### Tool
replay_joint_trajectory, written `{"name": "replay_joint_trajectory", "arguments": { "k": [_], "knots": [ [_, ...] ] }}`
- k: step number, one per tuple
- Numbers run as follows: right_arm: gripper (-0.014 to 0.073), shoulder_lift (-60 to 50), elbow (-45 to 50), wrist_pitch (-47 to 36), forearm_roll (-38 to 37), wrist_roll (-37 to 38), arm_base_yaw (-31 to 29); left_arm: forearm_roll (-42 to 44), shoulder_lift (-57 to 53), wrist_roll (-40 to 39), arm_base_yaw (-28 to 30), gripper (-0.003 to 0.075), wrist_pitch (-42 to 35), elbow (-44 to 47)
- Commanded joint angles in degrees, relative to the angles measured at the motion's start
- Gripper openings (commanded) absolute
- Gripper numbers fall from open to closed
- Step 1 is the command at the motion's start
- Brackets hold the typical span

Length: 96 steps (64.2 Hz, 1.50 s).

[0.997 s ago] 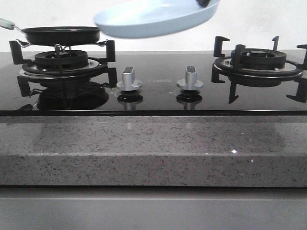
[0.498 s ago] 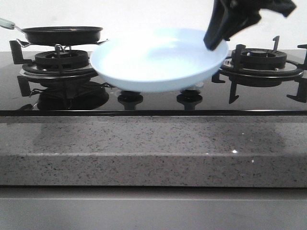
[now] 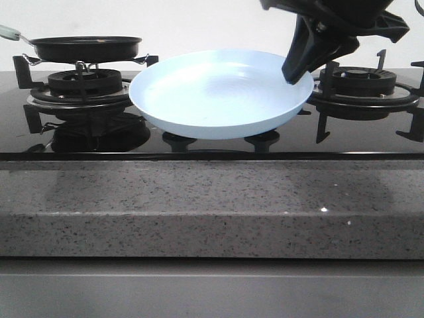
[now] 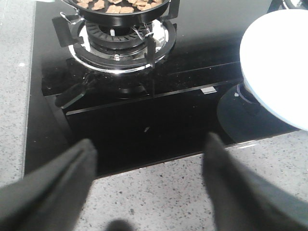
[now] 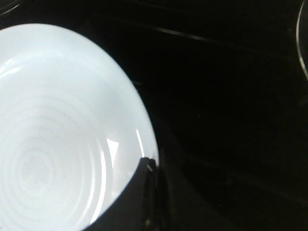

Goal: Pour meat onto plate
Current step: 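Grasp the pale green pan handle with the left gripper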

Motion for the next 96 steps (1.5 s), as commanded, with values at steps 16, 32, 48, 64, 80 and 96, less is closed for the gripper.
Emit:
{"name": "replay_joint_trajectory", "arguments": {
  "k": [16, 32, 48, 64, 80, 96],
  "knots": [
    [-0.0068, -2.51, -1.51, -3.32, 0.71, -0.51, 0.06, 4.61, 8.06, -1.12, 6.23, 0.0619, 0.95, -8.73],
    [-0.0068, -2.51, -1.51, -3.31, 0.71, -0.51, 0.06, -6.13, 21.61, 4.79, 19.86, 0.0619, 4.56, -20.03],
    [-0.0068, -2.51, -1.51, -3.31, 0.71, -0.51, 0.06, -38.47, 32.87, 24.36, 35.65, 0.0619, 8.88, -29.11],
    [-0.0068, -2.51, -1.51, -3.31, 0.71, -0.51, 0.06, -56.84, 44.31, 30.53, 41.39, 0.0619, 11.8, -36.11],
    [-0.0068, -2.51, -1.51, -3.31, 0.71, -0.51, 0.06, -65.98, 55.12, 32.47, 41.39, 0.0619, 12.52, -41.9],
    [-0.0068, -2.51, -1.51, -3.31, 0.71, -0.51, 0.06, -74.18, 64.45, 34.06, 41.27, 0.0619, 16.33, -48.43]
  ]
}}
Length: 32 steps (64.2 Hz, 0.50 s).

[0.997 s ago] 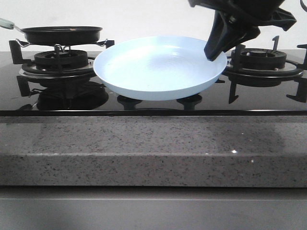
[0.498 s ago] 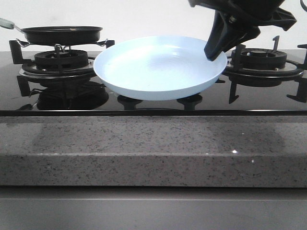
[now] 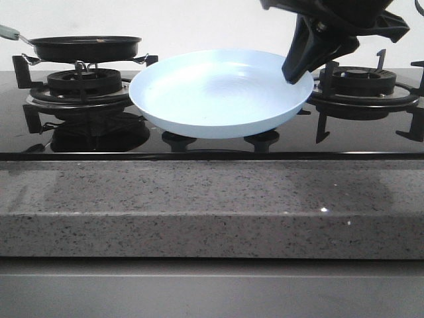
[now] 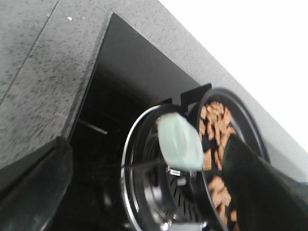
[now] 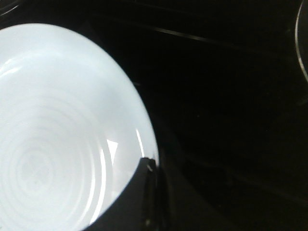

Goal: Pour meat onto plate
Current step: 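Grasp the pale green pan handle with the left gripper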

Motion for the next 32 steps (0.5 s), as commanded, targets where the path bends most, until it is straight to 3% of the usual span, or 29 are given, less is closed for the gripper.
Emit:
{"name": "replay_joint_trajectory", "arguments": {
  "k": [1, 10, 32],
  "knots": [
    [-0.0068, -2.51, -1.51, -3.29, 0.71, -0.51, 0.06, -7.02, 0.26, 1.38, 0.02, 0.0619, 2.57, -4.11],
    [-0.0068, -2.51, -1.51, -3.29, 0.71, -0.51, 0.06, -10.02, 3.9, 2.31, -1.25, 0.0619, 6.59, -7.25],
    [-0.0068, -2.51, -1.51, -3.29, 0.71, -0.51, 0.06, -10.09, 5.6, 2.31, -4.48, 0.0617, 7.03, -9.63]
  ]
}}
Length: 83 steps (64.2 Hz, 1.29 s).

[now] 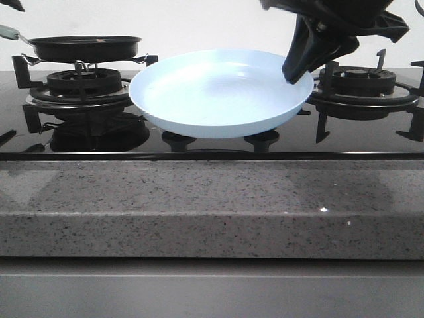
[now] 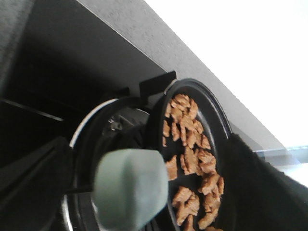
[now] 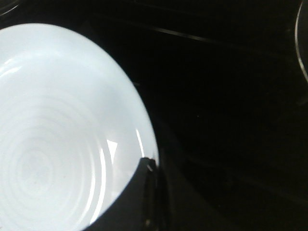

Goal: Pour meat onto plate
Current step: 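Grasp the pale green pan handle with the left gripper, then lift the pan with the left gripper and tilt it over the plate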

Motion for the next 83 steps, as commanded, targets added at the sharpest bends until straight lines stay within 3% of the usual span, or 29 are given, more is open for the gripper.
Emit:
{"name": "replay_joint_trajectory", "arguments": {
  "k": [1, 5, 26, 50, 65, 83],
  "knots": [
    [-0.0068, -2.51, -1.51, -3.2, 0.71, -0.51, 0.06, -4.1, -2.98, 0.4, -0.68, 0.0616, 0.65, -2.0],
    [-0.0068, -2.51, -1.51, -3.2, 0.71, -0.51, 0.06, -4.2, -2.98, 0.4, -0.68, 0.0591, 0.78, -2.0],
    [-0.0068, -2.51, -1.51, -3.2, 0.71, -0.51, 0.06, -4.2, -2.98, 0.4, -0.44, 0.0261, 0.58, -2.0],
    [-0.0068, -2.51, -1.51, -3.2, 0.71, -0.51, 0.06, -4.4, -2.98, 0.69, -0.44, 0.0, 0.34, -2.0],
    [-0.0068, -2.51, -1.51, -3.2, 0.71, -0.51, 0.06, -7.35, -4.21, 1.2, -0.44, -0.002, 2.37, -2.0],
    [-0.0068, -2.51, -1.51, -3.2, 0.71, -0.51, 0.06, -7.04, -13.82, 2.61, -1.42, -0.002, 2.51, -2.0]
  ]
}}
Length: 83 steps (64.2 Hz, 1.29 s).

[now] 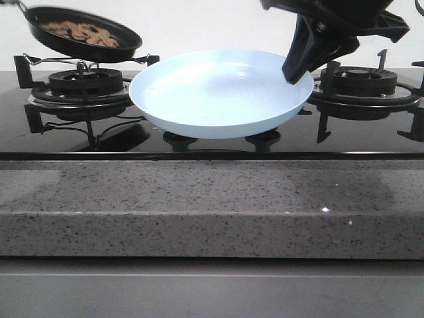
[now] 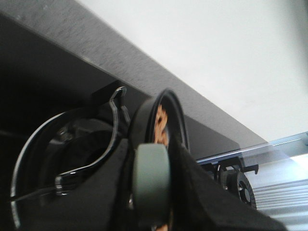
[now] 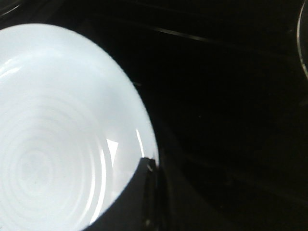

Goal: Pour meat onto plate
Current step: 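Lift the pan with the left gripper and tilt it over the plate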

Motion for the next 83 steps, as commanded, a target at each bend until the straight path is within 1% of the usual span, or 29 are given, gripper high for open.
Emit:
{"name": "replay_joint_trajectory", "arguments": {
  "k": [1, 12, 28, 40, 53, 64, 83],
  "knots": [
    [-0.0068, -2.51, -1.51, -3.2, 0.71, -0.51, 0.06, -5.03, -7.25, 0.4, -0.91, -0.002, 1.08, -1.73],
    [-0.0068, -2.51, -1.51, -3.2, 0.71, -0.51, 0.06, -5.03, -12.74, 1.12, -3.56, -0.002, 0.64, -1.73],
    [-0.0068, -2.51, -1.51, -3.2, 0.71, -0.51, 0.06, -4.12, -17.73, 1.8, -8.82, -0.002, 0.46, -1.46],
    [-0.0068, -2.51, -1.51, -3.2, 0.71, -0.51, 0.06, -3.75, -23.14, 5.89, -14.16, -0.002, -4.11, 4.99],
    [-0.0068, -2.51, -1.51, -3.2, 0.71, -0.51, 0.06, -3.45, -30.6, 13.55, -20.54, -0.002, -11.47, 15.54],
    [-0.0068, -2.51, -1.51, -3.2, 0.71, -0.51, 0.06, -3.45, -36.01, 23.3, -27.41, -0.002, -20.26, 22.9],
    [-0.0068, -2.51, -1.51, -3.2, 0.71, -0.51, 0.06, -3.68, -37.68, 39.89, -39.82, -0.002, -34.43, 24.3]
  ]
}}
